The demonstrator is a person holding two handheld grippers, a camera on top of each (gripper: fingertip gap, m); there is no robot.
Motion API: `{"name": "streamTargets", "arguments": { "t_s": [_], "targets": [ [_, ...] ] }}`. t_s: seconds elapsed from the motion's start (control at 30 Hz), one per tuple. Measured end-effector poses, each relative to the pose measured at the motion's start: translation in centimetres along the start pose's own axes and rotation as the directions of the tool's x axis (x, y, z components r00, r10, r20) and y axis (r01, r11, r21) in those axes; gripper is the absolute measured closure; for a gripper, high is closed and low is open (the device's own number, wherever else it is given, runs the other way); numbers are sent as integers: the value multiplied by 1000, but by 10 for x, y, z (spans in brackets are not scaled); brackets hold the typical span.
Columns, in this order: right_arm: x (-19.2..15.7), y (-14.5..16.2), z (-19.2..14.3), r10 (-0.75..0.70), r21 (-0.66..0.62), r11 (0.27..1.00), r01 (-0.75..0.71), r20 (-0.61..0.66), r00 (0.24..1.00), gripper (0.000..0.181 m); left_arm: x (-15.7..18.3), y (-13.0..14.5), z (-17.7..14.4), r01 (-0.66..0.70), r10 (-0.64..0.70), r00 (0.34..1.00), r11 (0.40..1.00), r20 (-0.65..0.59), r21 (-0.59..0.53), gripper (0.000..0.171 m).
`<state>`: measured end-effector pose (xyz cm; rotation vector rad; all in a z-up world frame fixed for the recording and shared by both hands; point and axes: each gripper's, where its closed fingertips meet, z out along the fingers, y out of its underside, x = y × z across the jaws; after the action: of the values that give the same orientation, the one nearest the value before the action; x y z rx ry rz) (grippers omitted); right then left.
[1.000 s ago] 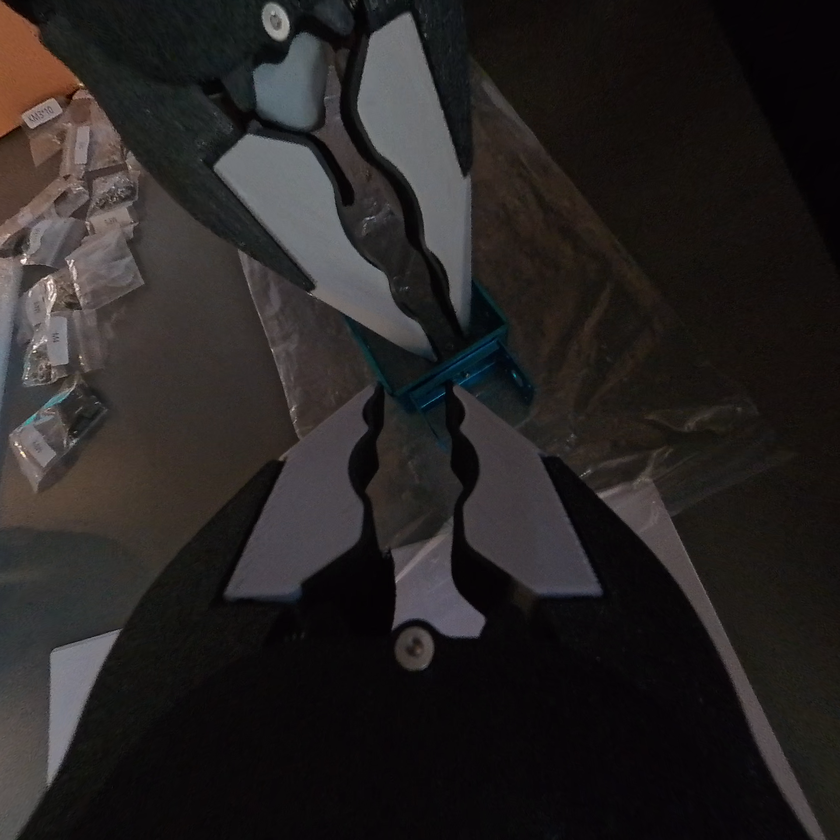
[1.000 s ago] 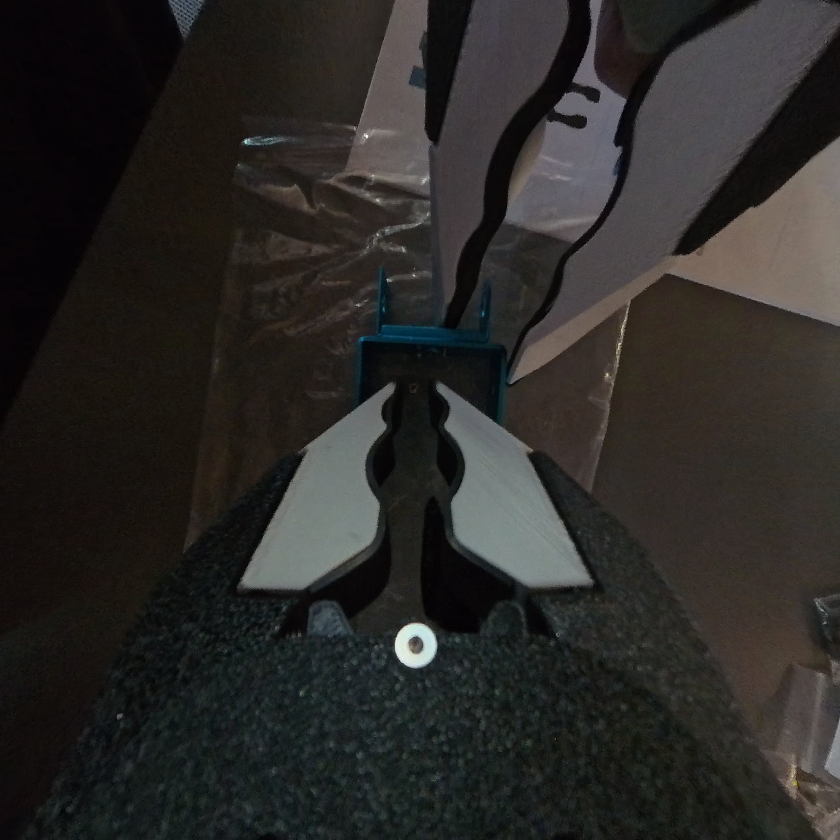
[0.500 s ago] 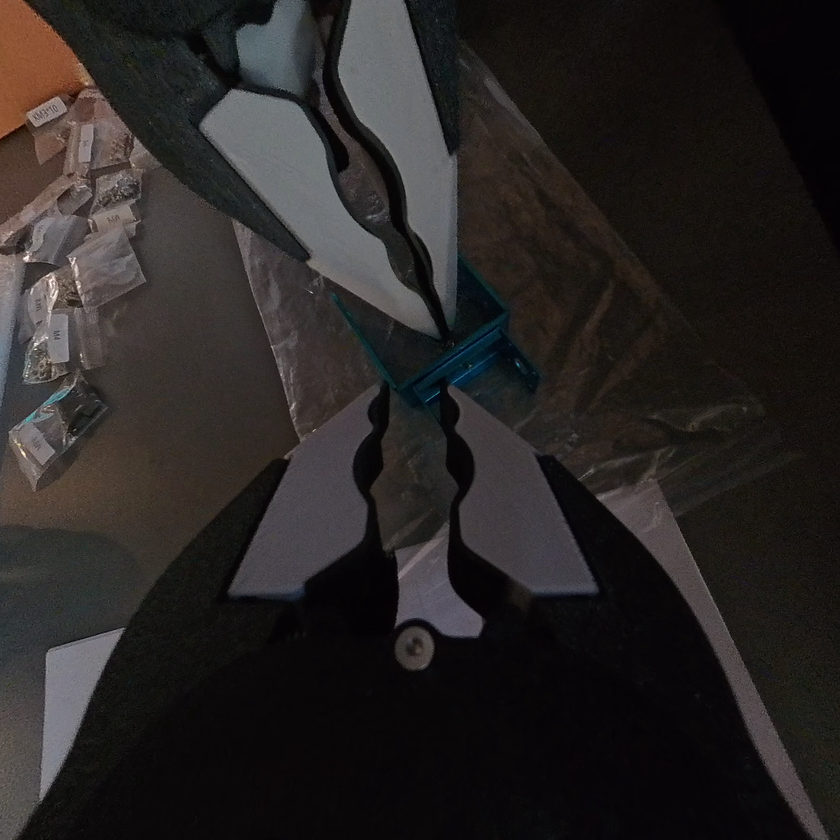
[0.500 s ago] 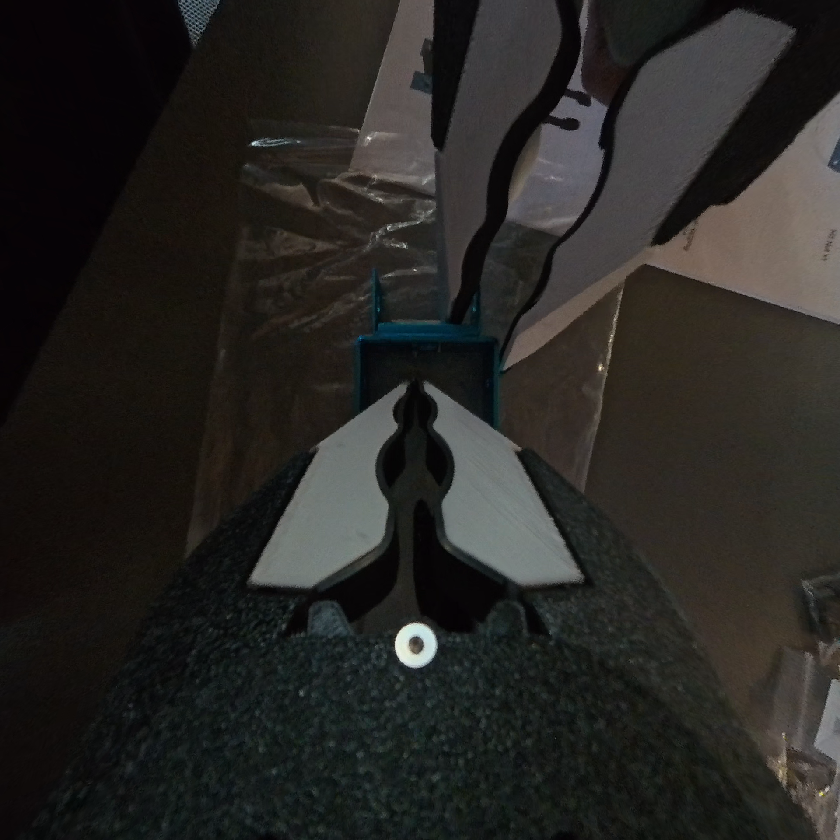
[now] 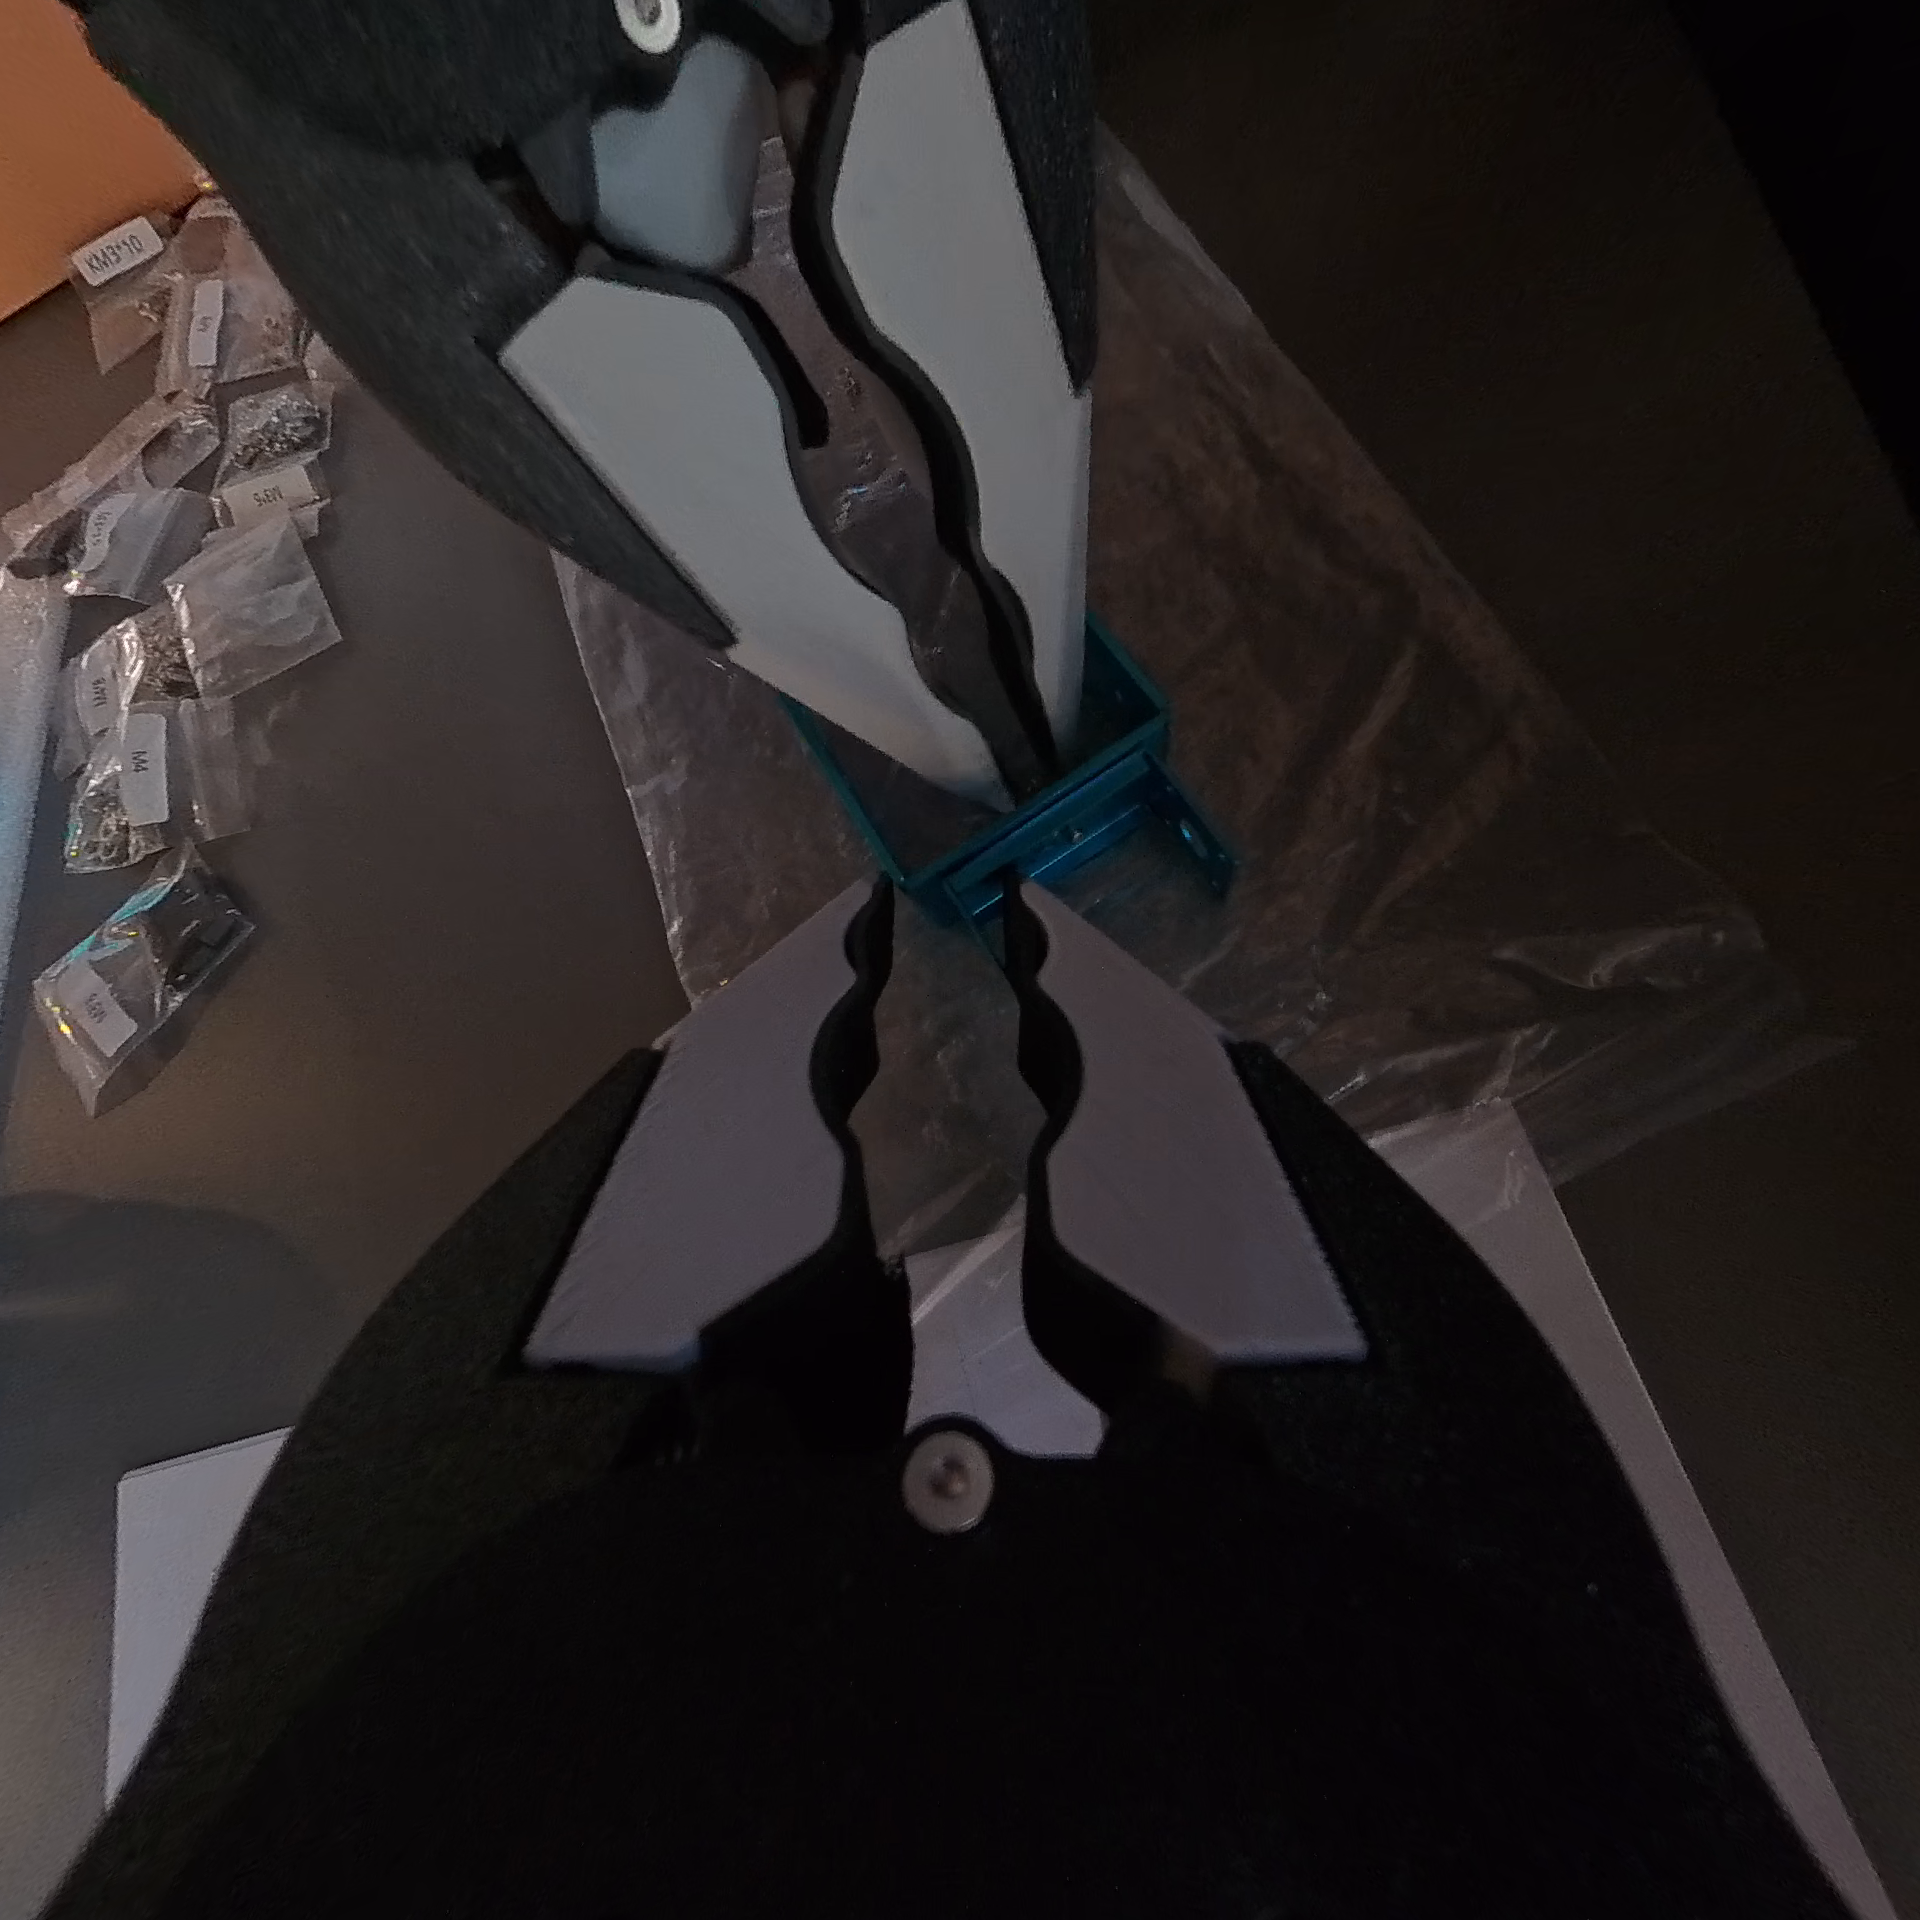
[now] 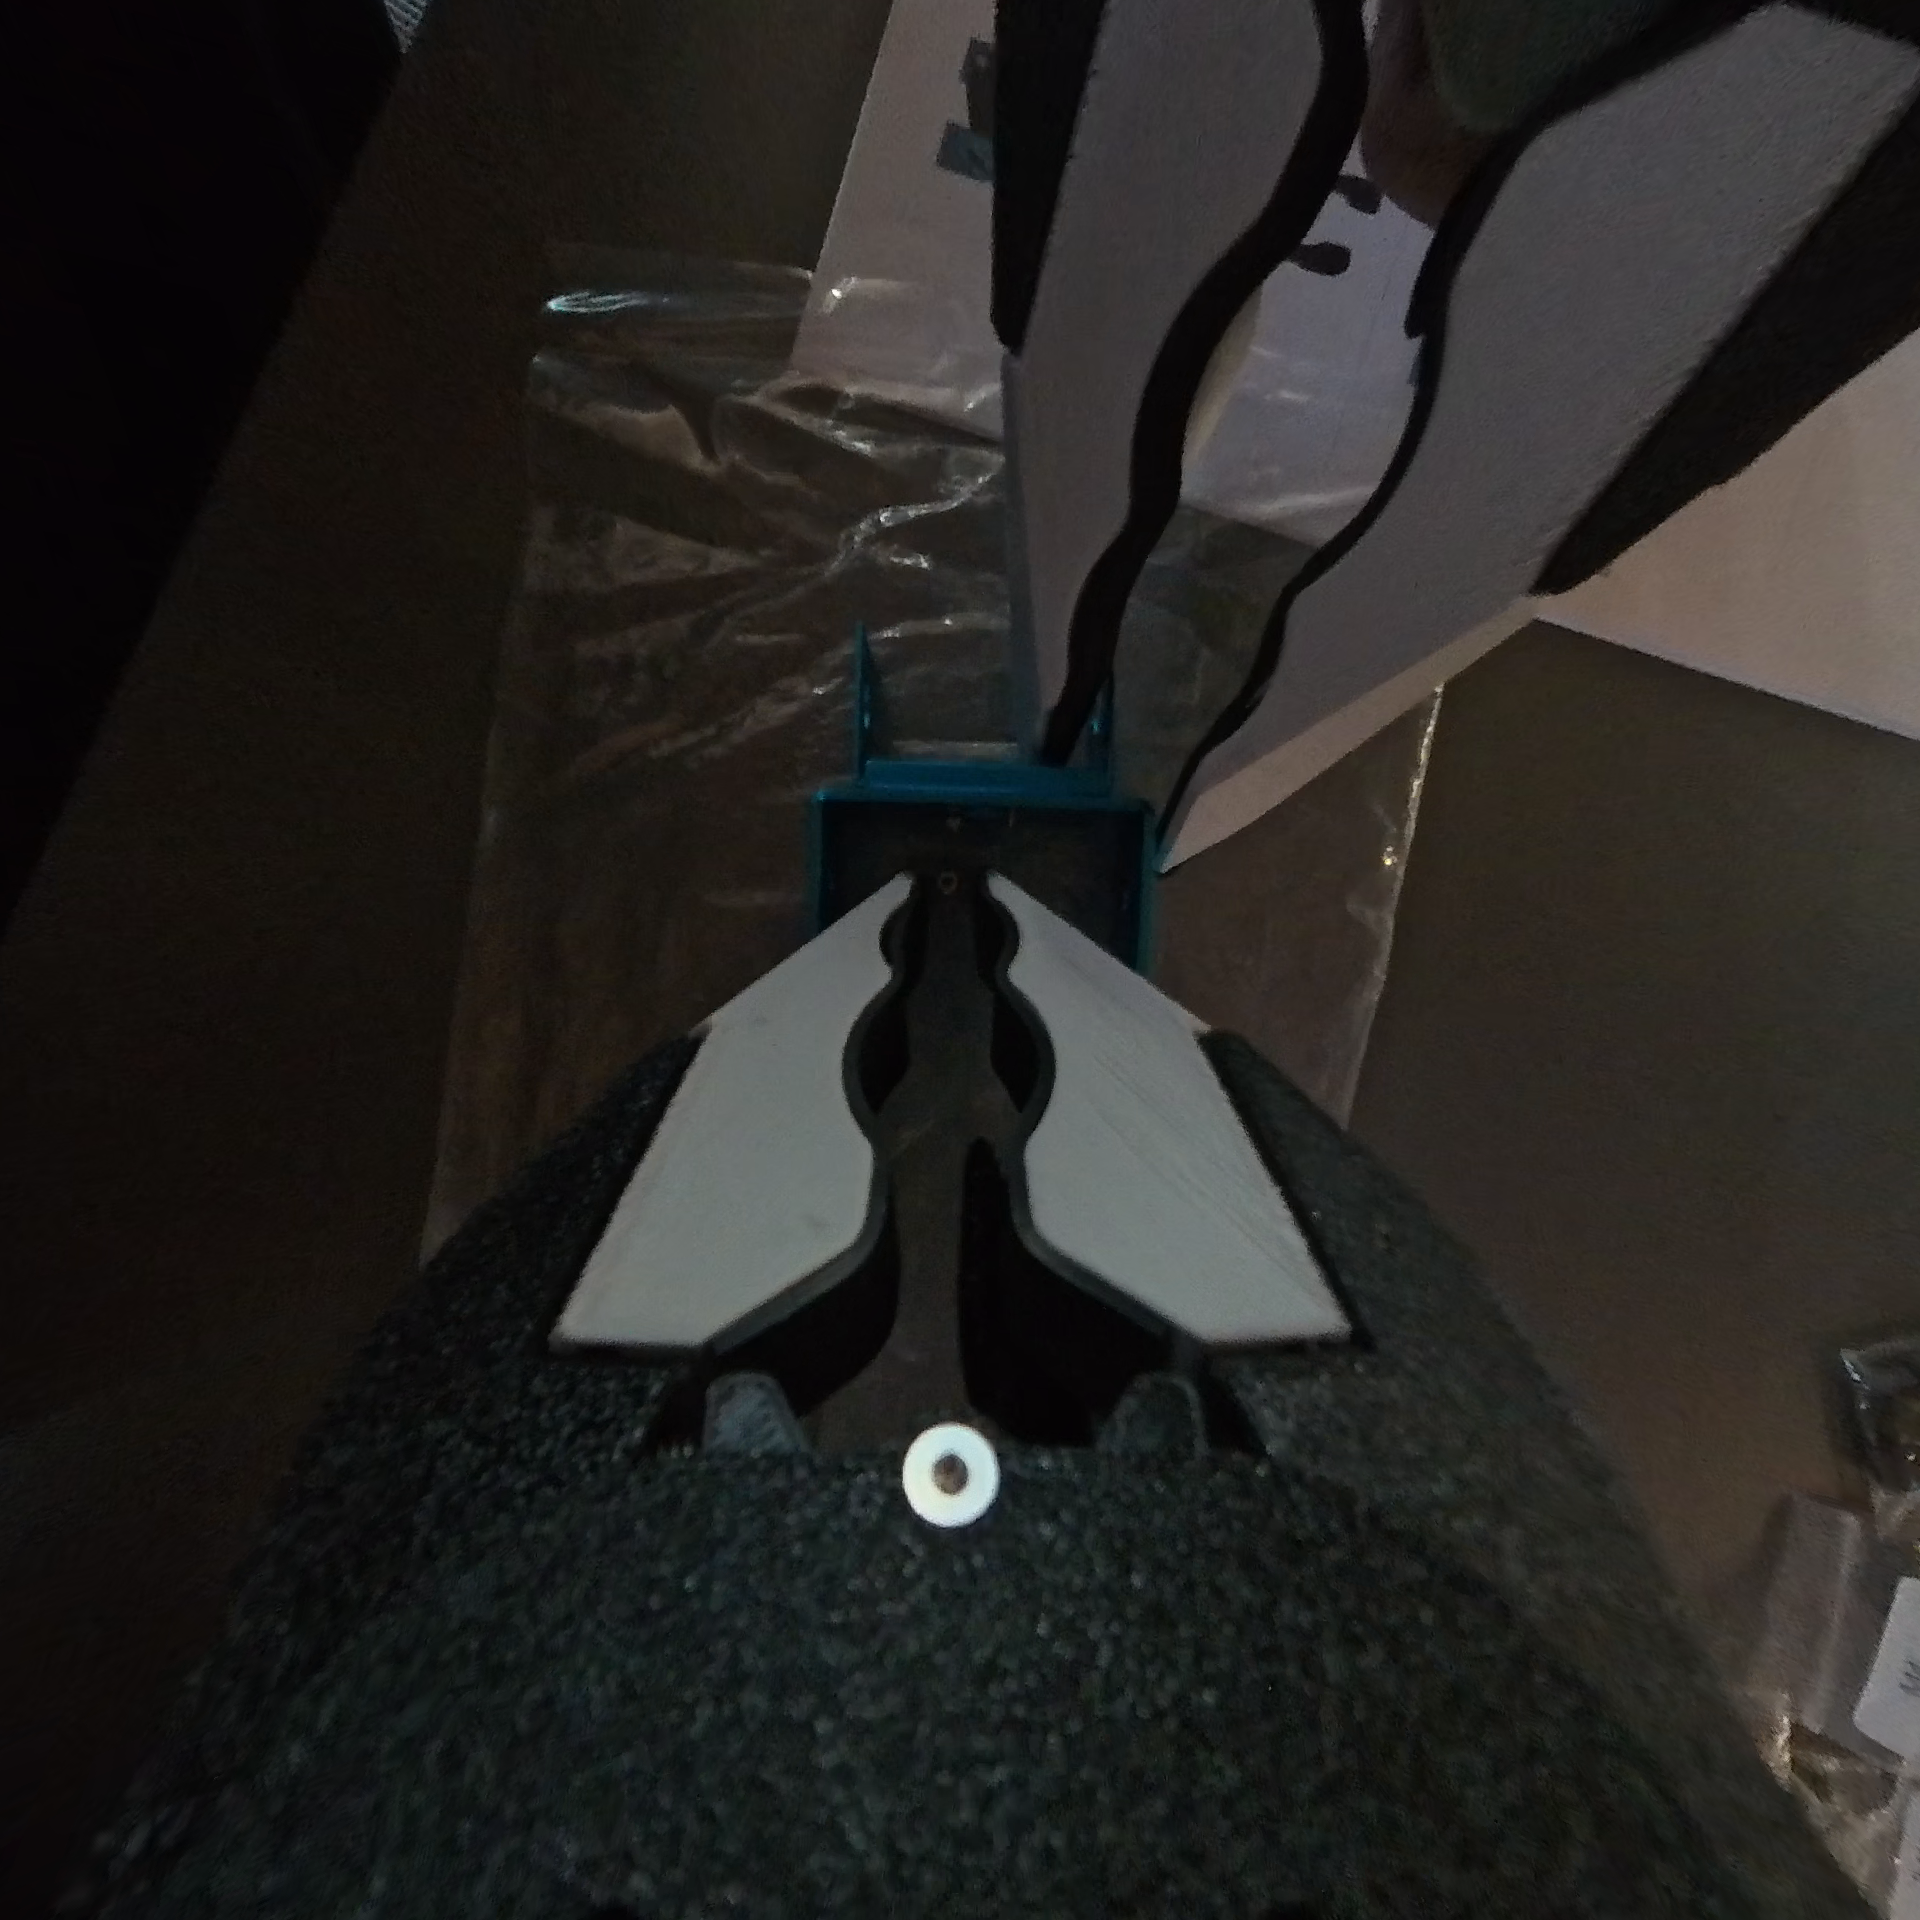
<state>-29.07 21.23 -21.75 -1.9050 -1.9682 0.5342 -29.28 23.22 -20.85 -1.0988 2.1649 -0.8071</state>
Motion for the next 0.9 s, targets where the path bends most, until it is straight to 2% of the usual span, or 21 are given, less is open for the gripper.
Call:
{"name": "streamTargets", "arguments": {
  "t_s": [0.37, 0.47, 0.63, 0.7, 0.9],
  "targets": [
    [2, 3, -5, 16, 17, 1000, -16, 7, 1000, 181, 0, 0, 0, -1, 1, 1000, 1000, 4, 1, 152],
    [3, -3, -14, 21, 84, 996, -22, 16, 1000, 181, -1, 0, 0, 0, 0, 1000, 1000, 5, 2, 152],
    [4, -5, -16, 5, 119, 993, -5, 0, 1000, 181, 0, 0, 0, -1, 1, 1000, 1000, 4, 1, 152],
    [10, -2, -13, 8, 88, 996, -5, -41, 999, 170, 0, 0, 0, -1, 1, 1000, 1000, 4, 1, 152],
    [8, 1, -2, -16, 36, 999, 18, -38, 999, 174, 0, 0, 0, -3, 3, 1000, 1000, 6, -2, 152]
  ]
}}
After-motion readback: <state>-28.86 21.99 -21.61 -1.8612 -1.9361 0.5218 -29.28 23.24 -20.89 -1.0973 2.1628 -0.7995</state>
